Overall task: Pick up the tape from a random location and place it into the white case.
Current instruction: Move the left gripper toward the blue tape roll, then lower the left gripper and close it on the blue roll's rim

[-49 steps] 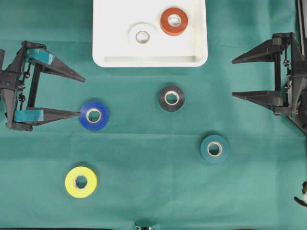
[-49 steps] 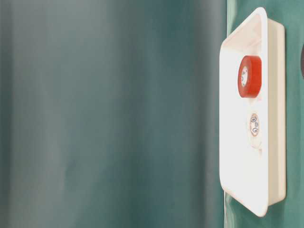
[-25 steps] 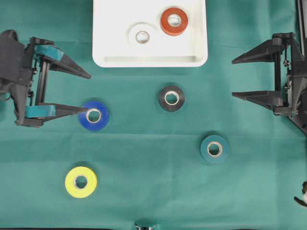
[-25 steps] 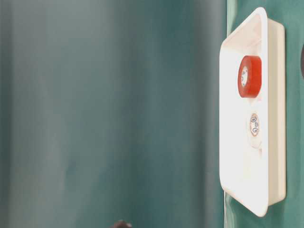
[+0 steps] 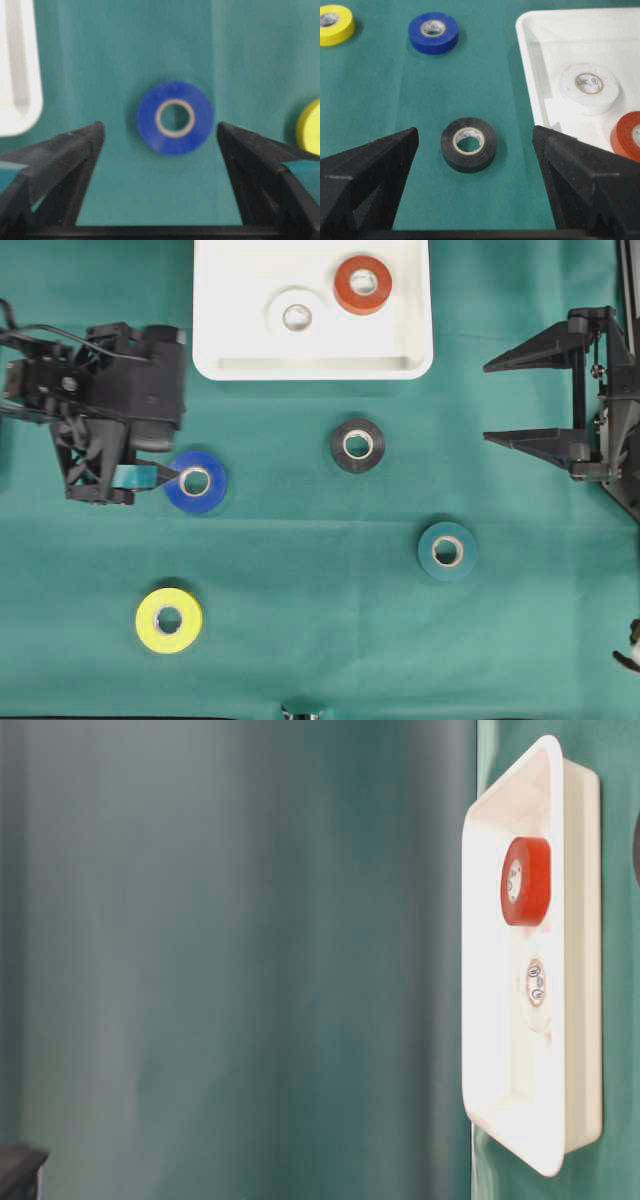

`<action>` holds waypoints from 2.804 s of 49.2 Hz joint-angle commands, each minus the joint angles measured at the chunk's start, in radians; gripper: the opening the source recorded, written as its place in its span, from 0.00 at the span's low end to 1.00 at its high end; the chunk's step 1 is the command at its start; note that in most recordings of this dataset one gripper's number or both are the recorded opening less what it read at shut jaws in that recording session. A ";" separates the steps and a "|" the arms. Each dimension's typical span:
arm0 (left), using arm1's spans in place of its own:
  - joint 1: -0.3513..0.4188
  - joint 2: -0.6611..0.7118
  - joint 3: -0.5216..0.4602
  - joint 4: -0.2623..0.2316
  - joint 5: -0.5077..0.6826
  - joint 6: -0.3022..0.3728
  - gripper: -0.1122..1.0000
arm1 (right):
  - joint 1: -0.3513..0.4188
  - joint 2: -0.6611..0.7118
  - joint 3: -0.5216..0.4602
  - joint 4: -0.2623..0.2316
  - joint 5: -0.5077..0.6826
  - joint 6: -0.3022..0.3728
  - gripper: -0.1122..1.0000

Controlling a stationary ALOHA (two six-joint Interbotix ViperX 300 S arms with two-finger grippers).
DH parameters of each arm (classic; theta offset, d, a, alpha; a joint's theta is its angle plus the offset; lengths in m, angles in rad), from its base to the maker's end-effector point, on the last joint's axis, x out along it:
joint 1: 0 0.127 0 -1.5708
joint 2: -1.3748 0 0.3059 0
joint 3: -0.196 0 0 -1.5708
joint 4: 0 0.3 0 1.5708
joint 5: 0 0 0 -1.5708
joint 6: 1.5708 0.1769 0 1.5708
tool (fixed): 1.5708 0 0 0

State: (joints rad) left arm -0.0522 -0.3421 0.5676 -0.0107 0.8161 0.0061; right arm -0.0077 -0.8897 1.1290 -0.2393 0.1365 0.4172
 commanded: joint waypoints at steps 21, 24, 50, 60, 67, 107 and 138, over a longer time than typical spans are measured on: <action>0.005 0.049 -0.100 0.012 0.115 0.000 0.98 | -0.002 0.017 -0.028 0.002 -0.003 0.000 0.90; 0.005 0.049 -0.098 0.014 0.115 0.000 0.98 | -0.002 0.018 -0.028 0.000 -0.003 0.000 0.90; 0.005 0.049 -0.081 0.012 0.091 0.000 0.98 | -0.002 0.018 -0.032 0.000 -0.003 0.000 0.90; 0.005 0.051 -0.048 0.012 0.035 0.000 0.98 | -0.002 0.018 -0.031 0.000 0.002 0.000 0.90; 0.005 0.067 -0.015 0.012 0.002 0.000 0.98 | -0.002 0.018 -0.032 0.000 0.005 0.000 0.90; 0.006 0.239 0.097 0.014 -0.229 0.002 0.98 | 0.000 0.032 -0.032 0.000 0.005 0.000 0.90; 0.020 0.347 0.146 0.028 -0.337 0.002 0.98 | -0.002 0.037 -0.032 0.002 0.005 0.000 0.89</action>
State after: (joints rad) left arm -0.0430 0.0092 0.7164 0.0138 0.4878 0.0061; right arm -0.0077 -0.8575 1.1244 -0.2393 0.1457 0.4172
